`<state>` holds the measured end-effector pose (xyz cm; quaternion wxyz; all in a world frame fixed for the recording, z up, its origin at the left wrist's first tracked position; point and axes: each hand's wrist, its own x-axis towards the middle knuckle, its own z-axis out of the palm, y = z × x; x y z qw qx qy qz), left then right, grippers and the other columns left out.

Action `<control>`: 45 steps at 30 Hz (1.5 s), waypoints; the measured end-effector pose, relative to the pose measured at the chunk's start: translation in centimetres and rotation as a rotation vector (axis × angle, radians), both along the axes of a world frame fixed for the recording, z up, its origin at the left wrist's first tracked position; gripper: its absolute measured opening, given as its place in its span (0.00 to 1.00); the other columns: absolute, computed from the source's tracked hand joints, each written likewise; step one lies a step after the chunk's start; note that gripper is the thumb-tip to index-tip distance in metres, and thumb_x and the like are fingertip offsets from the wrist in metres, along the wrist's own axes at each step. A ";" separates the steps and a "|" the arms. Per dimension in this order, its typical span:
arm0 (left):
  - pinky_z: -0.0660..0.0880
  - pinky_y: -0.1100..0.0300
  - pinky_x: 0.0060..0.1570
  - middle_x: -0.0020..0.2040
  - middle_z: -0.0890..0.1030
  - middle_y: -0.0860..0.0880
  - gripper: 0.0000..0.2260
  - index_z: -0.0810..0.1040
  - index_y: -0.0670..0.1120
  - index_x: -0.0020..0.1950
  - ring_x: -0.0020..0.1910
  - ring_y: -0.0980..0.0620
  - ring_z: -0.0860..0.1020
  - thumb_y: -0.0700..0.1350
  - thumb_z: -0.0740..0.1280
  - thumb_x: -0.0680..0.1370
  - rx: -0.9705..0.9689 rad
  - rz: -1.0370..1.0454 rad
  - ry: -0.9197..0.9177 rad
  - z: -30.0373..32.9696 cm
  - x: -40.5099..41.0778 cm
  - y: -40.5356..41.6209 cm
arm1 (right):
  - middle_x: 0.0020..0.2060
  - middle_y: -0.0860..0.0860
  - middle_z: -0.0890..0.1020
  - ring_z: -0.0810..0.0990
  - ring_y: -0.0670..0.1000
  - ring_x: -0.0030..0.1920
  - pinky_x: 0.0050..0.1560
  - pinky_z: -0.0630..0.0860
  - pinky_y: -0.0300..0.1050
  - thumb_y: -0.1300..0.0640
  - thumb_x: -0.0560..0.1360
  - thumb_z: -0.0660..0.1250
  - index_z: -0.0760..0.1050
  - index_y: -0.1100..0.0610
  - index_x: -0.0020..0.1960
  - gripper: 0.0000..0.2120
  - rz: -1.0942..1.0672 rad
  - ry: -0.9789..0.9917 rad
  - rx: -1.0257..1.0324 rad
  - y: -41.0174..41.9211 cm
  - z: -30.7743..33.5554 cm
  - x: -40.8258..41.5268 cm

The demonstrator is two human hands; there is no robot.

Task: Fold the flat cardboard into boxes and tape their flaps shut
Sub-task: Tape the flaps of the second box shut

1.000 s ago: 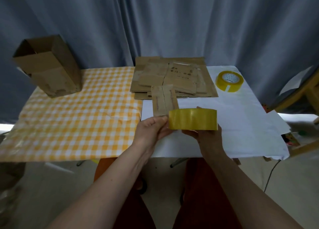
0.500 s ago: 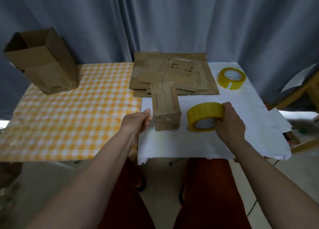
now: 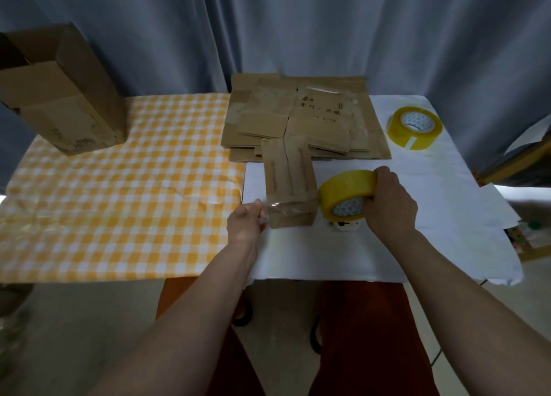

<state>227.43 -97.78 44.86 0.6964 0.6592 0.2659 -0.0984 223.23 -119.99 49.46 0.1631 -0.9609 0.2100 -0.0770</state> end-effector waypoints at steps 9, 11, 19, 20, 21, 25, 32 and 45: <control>0.75 0.50 0.49 0.50 0.77 0.40 0.20 0.69 0.42 0.59 0.48 0.40 0.77 0.59 0.54 0.81 0.214 0.012 0.109 -2.0 -0.4 -3.9 | 0.51 0.62 0.75 0.76 0.65 0.48 0.40 0.65 0.48 0.64 0.74 0.64 0.65 0.64 0.60 0.16 -0.006 -0.021 0.148 -0.5 -3.0 -0.5; 0.75 0.56 0.33 0.35 0.73 0.45 0.22 0.73 0.43 0.53 0.30 0.49 0.73 0.62 0.57 0.80 -0.221 0.083 0.254 -1.6 -0.6 -4.0 | 0.51 0.62 0.75 0.76 0.64 0.49 0.40 0.65 0.48 0.63 0.75 0.64 0.65 0.64 0.59 0.15 -0.009 -0.009 0.182 -0.4 -3.4 -0.7; 0.71 0.67 0.24 0.36 0.74 0.45 0.11 0.72 0.39 0.40 0.23 0.55 0.73 0.37 0.58 0.82 -0.441 0.196 0.496 -0.2 -1.5 -1.4 | 0.50 0.62 0.75 0.75 0.64 0.50 0.40 0.66 0.49 0.63 0.74 0.65 0.65 0.64 0.57 0.15 -0.003 0.018 0.199 -0.5 -3.0 -0.7; 0.72 0.66 0.33 0.40 0.75 0.46 0.09 0.72 0.40 0.42 0.31 0.54 0.75 0.36 0.57 0.81 -0.132 0.182 0.374 0.0 -1.9 -1.6 | 0.50 0.62 0.75 0.75 0.64 0.51 0.41 0.66 0.49 0.64 0.73 0.65 0.65 0.65 0.57 0.15 0.008 0.023 0.209 -0.5 -2.8 -0.7; 0.71 0.64 0.42 0.46 0.75 0.47 0.06 0.74 0.42 0.48 0.41 0.54 0.74 0.36 0.58 0.80 0.212 0.189 0.165 0.1 -2.4 -1.7 | 0.51 0.62 0.74 0.74 0.63 0.53 0.42 0.67 0.49 0.64 0.73 0.66 0.65 0.65 0.57 0.15 0.028 0.025 0.228 -0.4 -2.7 -0.7; 0.68 0.62 0.47 0.50 0.73 0.52 0.10 0.77 0.42 0.60 0.52 0.51 0.74 0.41 0.61 0.81 0.688 -0.212 -0.423 2.5 -2.1 -1.9 | 0.53 0.59 0.73 0.72 0.58 0.53 0.46 0.71 0.50 0.66 0.70 0.67 0.66 0.62 0.60 0.20 0.158 0.061 0.356 -0.2 -2.3 -1.3; 0.69 0.51 0.54 0.54 0.79 0.44 0.28 0.76 0.43 0.57 0.58 0.42 0.71 0.66 0.63 0.73 1.282 -0.599 -0.283 6.1 2.5 -0.3 | 0.40 0.46 0.72 0.73 0.49 0.41 0.32 0.66 0.38 0.55 0.68 0.74 0.63 0.54 0.52 0.21 0.294 0.146 0.597 3.1 -2.0 -3.8; 0.65 0.51 0.64 0.68 0.67 0.44 0.51 0.57 0.49 0.76 0.66 0.43 0.65 0.66 0.75 0.60 1.323 -1.006 -0.504 6.8 5.8 -1.6 | 0.46 0.51 0.79 0.80 0.52 0.46 0.45 0.79 0.50 0.46 0.69 0.74 0.71 0.52 0.52 0.18 0.385 0.244 0.981 8.1 -2.3 -5.5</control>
